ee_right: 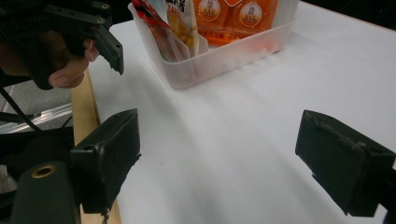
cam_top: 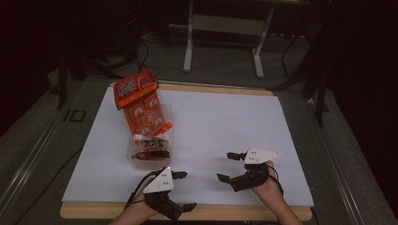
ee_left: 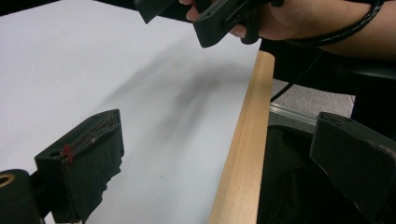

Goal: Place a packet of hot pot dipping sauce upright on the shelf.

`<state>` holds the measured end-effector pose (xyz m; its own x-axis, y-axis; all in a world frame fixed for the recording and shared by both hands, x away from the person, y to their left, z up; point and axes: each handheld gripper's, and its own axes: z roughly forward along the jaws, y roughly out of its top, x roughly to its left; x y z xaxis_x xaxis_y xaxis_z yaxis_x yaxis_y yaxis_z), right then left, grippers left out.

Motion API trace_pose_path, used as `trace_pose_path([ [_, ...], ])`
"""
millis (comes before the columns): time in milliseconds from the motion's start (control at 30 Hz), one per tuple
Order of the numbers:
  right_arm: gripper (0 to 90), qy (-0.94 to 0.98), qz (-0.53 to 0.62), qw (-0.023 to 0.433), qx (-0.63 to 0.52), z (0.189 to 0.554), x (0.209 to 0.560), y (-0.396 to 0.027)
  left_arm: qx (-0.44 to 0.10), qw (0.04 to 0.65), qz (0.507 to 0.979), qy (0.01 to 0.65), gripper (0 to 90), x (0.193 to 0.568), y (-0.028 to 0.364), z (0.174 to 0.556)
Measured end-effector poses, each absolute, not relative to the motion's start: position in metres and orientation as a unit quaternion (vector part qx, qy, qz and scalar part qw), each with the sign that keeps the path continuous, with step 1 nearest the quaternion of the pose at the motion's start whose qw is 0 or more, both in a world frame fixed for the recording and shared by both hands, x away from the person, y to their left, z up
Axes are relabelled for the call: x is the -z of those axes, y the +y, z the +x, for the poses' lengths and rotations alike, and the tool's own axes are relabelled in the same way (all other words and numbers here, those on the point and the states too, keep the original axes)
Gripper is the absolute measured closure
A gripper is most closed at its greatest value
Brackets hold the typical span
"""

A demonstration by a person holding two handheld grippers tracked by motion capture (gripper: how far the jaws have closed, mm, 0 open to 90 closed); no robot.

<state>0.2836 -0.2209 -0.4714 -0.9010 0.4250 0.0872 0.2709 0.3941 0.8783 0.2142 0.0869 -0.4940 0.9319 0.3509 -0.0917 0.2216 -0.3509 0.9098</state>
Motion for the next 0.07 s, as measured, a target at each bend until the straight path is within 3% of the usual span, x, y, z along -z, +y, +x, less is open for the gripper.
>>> trace_pose_path([
  [67,13.7,0.832,0.208,0.077,-0.509,0.2839,0.4726,-0.2211,-0.061,0.540,0.821,0.175,3.3,0.4953,0.0865,0.2139],
])
